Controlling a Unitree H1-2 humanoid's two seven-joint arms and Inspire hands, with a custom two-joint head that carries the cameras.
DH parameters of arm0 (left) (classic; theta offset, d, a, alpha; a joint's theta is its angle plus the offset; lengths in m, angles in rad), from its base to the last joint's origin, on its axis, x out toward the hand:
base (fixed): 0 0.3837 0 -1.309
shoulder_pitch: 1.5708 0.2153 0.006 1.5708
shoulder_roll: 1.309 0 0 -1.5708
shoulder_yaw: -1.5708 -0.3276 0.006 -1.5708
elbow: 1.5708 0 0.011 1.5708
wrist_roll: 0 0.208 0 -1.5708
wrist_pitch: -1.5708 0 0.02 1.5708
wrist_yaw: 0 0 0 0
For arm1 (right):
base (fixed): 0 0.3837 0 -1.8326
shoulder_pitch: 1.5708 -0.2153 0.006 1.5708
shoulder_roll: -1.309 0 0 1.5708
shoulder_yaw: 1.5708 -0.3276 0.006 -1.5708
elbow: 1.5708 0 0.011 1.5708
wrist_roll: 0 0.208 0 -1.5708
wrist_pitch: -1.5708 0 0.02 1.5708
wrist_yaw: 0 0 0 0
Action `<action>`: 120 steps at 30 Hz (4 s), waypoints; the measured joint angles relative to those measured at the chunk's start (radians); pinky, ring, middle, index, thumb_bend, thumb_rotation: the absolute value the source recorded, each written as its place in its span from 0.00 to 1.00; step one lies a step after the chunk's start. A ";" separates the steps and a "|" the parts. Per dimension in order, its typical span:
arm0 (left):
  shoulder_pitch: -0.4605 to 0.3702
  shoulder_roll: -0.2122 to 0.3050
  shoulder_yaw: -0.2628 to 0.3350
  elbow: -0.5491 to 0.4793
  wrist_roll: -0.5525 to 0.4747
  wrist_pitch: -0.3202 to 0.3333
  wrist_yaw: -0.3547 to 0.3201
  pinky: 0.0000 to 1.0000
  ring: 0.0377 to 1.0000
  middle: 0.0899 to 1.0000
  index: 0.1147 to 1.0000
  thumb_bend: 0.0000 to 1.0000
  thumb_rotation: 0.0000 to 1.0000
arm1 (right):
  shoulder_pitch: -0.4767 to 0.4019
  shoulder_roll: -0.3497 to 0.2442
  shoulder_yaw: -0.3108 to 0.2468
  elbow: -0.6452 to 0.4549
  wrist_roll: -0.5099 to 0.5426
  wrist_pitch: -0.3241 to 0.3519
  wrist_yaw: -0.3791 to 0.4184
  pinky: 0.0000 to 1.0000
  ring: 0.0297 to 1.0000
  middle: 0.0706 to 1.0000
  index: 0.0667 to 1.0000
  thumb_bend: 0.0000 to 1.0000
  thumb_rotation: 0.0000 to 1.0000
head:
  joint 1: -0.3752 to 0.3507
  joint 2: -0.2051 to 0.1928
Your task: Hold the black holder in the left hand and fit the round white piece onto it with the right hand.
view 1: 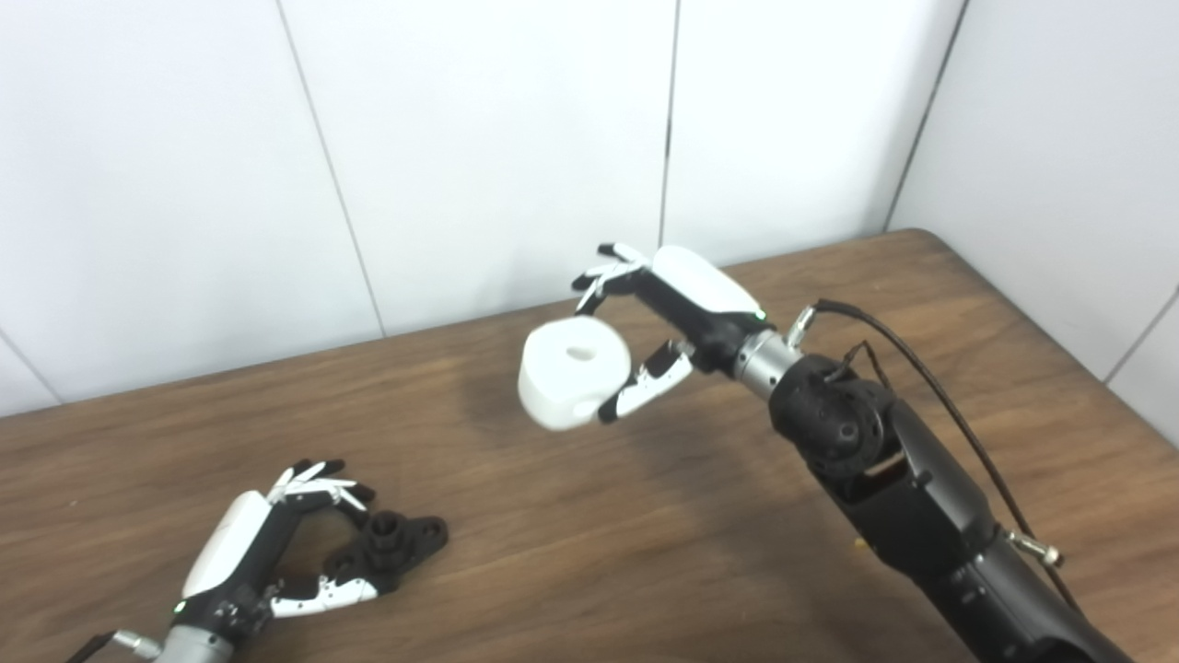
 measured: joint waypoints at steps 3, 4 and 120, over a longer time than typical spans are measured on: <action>0.000 -0.006 -0.003 -0.004 0.013 0.008 0.012 1.00 0.91 0.71 0.41 0.52 0.05 | -0.003 0.034 0.022 -0.027 0.001 0.001 0.027 0.85 0.96 0.80 0.45 0.51 0.15 | 0.049 0.023; 0.000 -0.009 -0.005 -0.007 0.016 0.014 0.015 1.00 0.91 0.71 0.41 0.52 0.05 | -0.005 0.042 0.028 -0.035 0.002 0.001 0.036 0.85 0.96 0.79 0.45 0.52 0.15 | 0.049 0.023; 0.069 -0.107 -0.085 -0.169 0.102 0.144 0.026 1.00 0.93 0.71 0.41 0.52 0.05 | -0.004 0.134 0.119 0.101 0.010 -0.138 0.151 0.97 0.95 0.78 0.45 0.52 0.14 | 0.324 0.141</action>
